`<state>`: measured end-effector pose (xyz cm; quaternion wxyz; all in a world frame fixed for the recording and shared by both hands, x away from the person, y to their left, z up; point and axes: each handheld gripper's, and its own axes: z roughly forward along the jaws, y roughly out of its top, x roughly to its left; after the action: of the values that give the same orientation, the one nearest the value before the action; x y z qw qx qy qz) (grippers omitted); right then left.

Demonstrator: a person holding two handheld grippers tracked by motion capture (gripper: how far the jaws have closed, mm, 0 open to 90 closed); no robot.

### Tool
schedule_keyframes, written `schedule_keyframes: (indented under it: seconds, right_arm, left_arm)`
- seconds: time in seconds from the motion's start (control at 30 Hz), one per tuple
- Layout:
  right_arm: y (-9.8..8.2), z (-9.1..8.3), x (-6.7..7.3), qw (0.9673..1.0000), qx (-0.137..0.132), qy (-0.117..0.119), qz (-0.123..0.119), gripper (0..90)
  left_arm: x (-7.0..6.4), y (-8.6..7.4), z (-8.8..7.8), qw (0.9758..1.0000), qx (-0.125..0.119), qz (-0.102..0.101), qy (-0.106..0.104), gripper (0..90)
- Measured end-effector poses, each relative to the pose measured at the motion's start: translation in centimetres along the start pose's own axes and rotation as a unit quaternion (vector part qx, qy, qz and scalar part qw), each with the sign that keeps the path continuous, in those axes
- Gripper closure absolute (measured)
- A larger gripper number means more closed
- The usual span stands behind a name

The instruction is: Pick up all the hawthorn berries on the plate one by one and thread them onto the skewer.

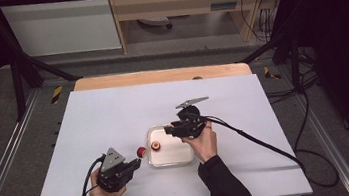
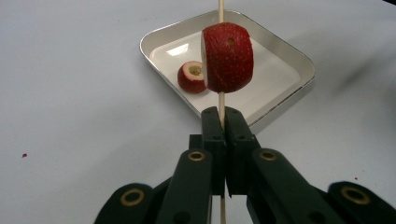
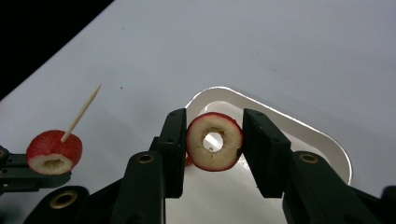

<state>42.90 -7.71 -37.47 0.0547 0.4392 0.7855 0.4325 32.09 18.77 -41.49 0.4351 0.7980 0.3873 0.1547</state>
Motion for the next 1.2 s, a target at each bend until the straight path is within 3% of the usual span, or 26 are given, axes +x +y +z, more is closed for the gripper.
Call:
schedule_keyframes:
  seconds: [0.13,0.27,0.47,0.63,0.7,0.83,0.87,0.9,1.2]
  right_arm:
    - [-0.5,-1.2,-0.6,0.9984,-0.053,0.020,0.010,62.0]
    - [-0.9,-2.3,-1.1,0.9936,-0.104,0.038,0.022,62.0]
    - [-1.4,-3.4,-1.7,0.9825,-0.168,0.067,0.043,62.0]
    - [-1.9,-3.8,-2.2,0.9700,-0.212,0.095,0.072,62.1]
    - [-1.9,-3.8,-2.4,0.9659,-0.221,0.105,0.085,62.0]
    - [-1.8,-3.8,-2.4,0.9624,-0.225,0.117,0.097,62.0]
    - [-1.8,-3.8,-2.4,0.9607,-0.228,0.122,0.101,62.0]
    - [-1.7,-3.9,-2.4,0.9570,-0.234,0.133,0.108,62.1]
    - [-1.7,-4.4,-2.2,0.9525,-0.247,0.134,0.117,62.1]
  left_arm:
    - [-0.2,0.1,0.0,1.0000,-0.005,0.001,-0.001,88.6]
    - [-0.6,0.2,-0.1,0.9999,-0.010,0.007,-0.004,88.6]
    - [-1.2,0.5,0.0,0.9997,-0.017,0.012,-0.009,88.6]
    - [-2.1,0.9,0.0,0.9994,-0.025,0.022,-0.013,88.6]
    - [-2.3,1.0,0.1,0.9993,-0.026,0.024,-0.013,88.6]
    - [-2.9,1.2,0.3,0.9989,-0.025,0.036,-0.015,88.6]
    - [-3.1,1.3,0.4,0.9989,-0.025,0.036,-0.017,88.6]
    - [-3.2,1.4,0.5,0.9989,-0.025,0.037,-0.018,88.6]
    - [-4.7,2.9,1.2,0.9985,-0.034,0.034,-0.024,88.6]
